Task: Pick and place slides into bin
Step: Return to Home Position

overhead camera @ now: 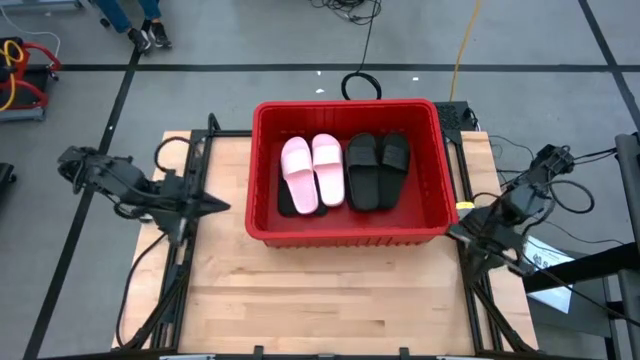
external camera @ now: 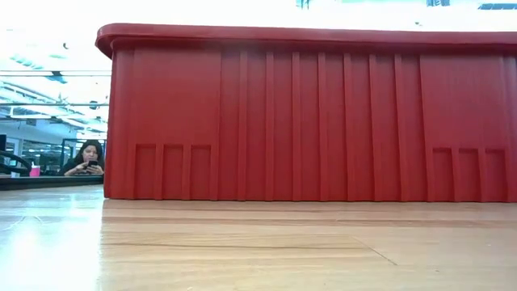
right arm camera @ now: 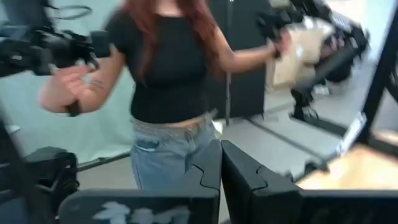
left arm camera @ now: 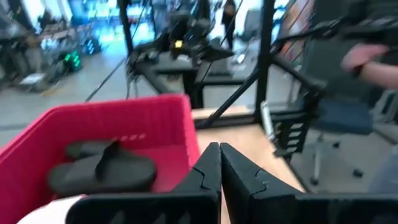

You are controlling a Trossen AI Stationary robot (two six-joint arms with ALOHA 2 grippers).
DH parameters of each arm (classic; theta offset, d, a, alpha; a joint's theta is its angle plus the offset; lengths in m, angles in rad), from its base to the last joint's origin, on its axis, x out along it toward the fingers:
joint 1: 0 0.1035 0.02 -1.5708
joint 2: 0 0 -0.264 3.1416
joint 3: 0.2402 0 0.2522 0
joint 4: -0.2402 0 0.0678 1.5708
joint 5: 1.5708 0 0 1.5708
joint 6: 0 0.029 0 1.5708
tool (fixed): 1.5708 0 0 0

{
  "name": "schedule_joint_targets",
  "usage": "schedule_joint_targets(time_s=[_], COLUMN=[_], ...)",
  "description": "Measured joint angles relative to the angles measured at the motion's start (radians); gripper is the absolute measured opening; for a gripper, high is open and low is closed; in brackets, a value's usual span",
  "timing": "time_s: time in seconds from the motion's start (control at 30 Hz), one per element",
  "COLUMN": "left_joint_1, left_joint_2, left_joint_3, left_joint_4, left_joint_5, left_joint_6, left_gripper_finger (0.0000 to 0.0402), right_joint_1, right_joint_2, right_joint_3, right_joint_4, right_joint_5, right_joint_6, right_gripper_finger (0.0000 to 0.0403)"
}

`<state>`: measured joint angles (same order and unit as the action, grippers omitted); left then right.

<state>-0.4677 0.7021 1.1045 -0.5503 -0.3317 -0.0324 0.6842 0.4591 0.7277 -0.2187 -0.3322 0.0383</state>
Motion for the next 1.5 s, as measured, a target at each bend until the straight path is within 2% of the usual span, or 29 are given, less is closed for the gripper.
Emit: schedule_joint_targets(time_s=[0.13, 0.23, 0.3, 0.37, 0.43, 0.5, 0.67, 1.0, 1.27, 1.5], left_joint_1=[0.001, 0.000, 0.000, 0.000, 0.000, 0.000, 0.001, 0.000, 0.001, 0.001], left_joint_2=[-0.145, -0.232, -0.276, -0.310, -0.344, -0.373, -0.467, -0.690, -0.697, -0.697], left_joint_3=[-0.143, -0.227, -0.269, -0.301, -0.326, -0.346, -0.408, -0.561, -0.630, -0.717], left_joint_4=[0.102, 0.176, 0.186, 0.186, 0.186, 0.184, 0.175, 0.187, 0.185, 0.239], left_joint_5=[0.075, 0.191, 0.286, 0.354, 0.387, 0.394, 0.394, 0.394, 0.417, 0.463], left_joint_6=[0.007, -0.024, -0.020, -0.002, 0.019, 0.043, 0.101, 0.067, 0.068, 0.045], left_gripper_finger=[0.0001, 0.0004, 0.0002, 0.0001, 0.0004, 0.0006, 0.0002, 0.0006, 0.0007, 0.0001], right_joint_1=[0.000, 0.000, -0.001, 0.000, 0.000, 0.000, -0.001, -0.001, -0.001, -0.001], right_joint_2=[-0.068, -0.113, -0.138, -0.160, -0.180, -0.205, -0.279, -0.456, -0.457, -0.457], right_joint_3=[-0.006, -0.039, -0.080, -0.127, -0.183, -0.234, -0.325, -0.436, -0.491, -0.596], right_joint_4=[-0.018, -0.015, 0.024, 0.073, 0.126, 0.144, 0.181, 0.201, 0.215, 0.414], right_joint_5=[-0.039, -0.055, -0.151, -0.292, -0.429, -0.481, -0.480, -0.481, -0.483, -0.484], right_joint_6=[-0.055, -0.041, -0.065, -0.108, -0.117, -0.114, -0.067, -0.050, -0.077, 0.045], right_gripper_finger=[0.0000, 0.0000, 0.0000, 0.0000, 0.0000, 0.0000, 0.0000, 0.0000, 0.0000, 0.0000])
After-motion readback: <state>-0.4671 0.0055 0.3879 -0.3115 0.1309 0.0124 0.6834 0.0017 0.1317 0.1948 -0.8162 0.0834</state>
